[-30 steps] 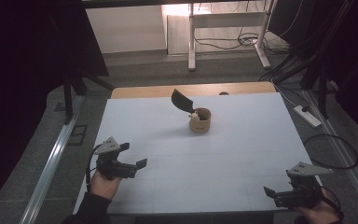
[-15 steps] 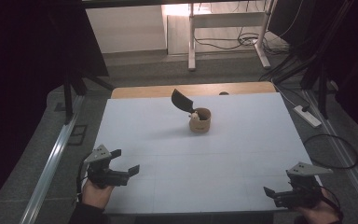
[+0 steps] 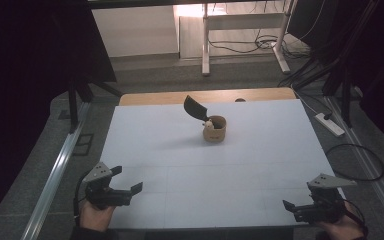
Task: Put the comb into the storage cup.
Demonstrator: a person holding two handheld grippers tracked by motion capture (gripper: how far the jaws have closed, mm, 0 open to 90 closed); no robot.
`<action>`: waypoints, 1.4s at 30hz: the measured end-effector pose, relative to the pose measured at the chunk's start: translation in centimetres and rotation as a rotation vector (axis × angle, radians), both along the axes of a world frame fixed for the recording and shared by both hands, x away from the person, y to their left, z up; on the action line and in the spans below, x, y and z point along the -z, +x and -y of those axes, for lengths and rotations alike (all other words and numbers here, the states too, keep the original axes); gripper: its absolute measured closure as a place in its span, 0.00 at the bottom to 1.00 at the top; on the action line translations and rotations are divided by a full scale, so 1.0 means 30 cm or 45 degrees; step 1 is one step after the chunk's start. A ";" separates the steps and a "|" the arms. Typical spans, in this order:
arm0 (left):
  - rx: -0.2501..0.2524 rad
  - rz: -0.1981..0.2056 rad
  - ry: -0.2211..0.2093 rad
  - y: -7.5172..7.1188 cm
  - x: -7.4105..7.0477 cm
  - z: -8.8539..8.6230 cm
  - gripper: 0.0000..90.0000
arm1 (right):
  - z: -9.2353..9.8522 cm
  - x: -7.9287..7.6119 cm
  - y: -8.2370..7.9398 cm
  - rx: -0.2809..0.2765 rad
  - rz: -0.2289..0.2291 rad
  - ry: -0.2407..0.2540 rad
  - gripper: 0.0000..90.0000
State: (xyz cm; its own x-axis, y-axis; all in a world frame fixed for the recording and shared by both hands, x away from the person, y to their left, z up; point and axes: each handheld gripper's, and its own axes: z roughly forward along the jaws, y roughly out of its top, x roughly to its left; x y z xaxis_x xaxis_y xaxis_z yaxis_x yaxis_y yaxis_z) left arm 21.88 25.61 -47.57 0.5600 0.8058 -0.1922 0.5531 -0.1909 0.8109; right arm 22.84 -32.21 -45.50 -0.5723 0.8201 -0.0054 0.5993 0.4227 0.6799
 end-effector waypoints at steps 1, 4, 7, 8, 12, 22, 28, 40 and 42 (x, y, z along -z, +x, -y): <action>0.000 0.000 0.000 0.000 0.000 0.000 0.00 | 0.000 0.000 0.000 0.000 0.000 0.000 0.00; -0.011 -0.008 0.008 -0.012 0.001 -0.007 0.00 | 0.000 0.000 0.000 0.000 0.000 -0.001 0.00; -0.018 -0.016 0.015 -0.023 0.002 -0.010 0.00 | 0.000 0.001 0.001 0.000 -0.003 -0.002 0.00; -0.022 -0.018 0.025 -0.030 0.003 -0.011 0.00 | 0.000 0.001 0.001 0.000 -0.003 -0.003 0.00; -0.029 -0.021 0.047 -0.042 0.004 -0.011 0.00 | 0.000 0.001 0.001 0.000 -0.004 -0.004 0.00; -0.063 -0.039 0.062 -0.079 0.008 -0.025 0.00 | -0.001 0.001 0.002 0.001 -0.006 -0.007 0.00; -0.074 -0.045 0.076 -0.094 0.009 -0.030 0.00 | -0.001 0.001 0.002 0.002 -0.006 -0.008 0.00; -0.101 -0.059 0.082 -0.117 0.006 -0.035 0.00 | -0.003 0.001 0.001 0.014 -0.006 -0.018 0.00; -0.102 -0.058 0.079 -0.119 0.006 -0.036 0.00 | -0.004 0.001 0.001 0.014 -0.006 -0.019 0.00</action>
State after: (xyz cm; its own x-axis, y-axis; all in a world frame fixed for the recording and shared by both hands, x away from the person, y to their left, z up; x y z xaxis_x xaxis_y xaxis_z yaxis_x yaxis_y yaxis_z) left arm 18.31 26.68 -47.75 0.4849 0.8589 -0.1646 0.6047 -0.1933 0.7727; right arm 22.88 -32.09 -45.52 -0.5630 0.8263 -0.0150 0.6074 0.4261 0.6705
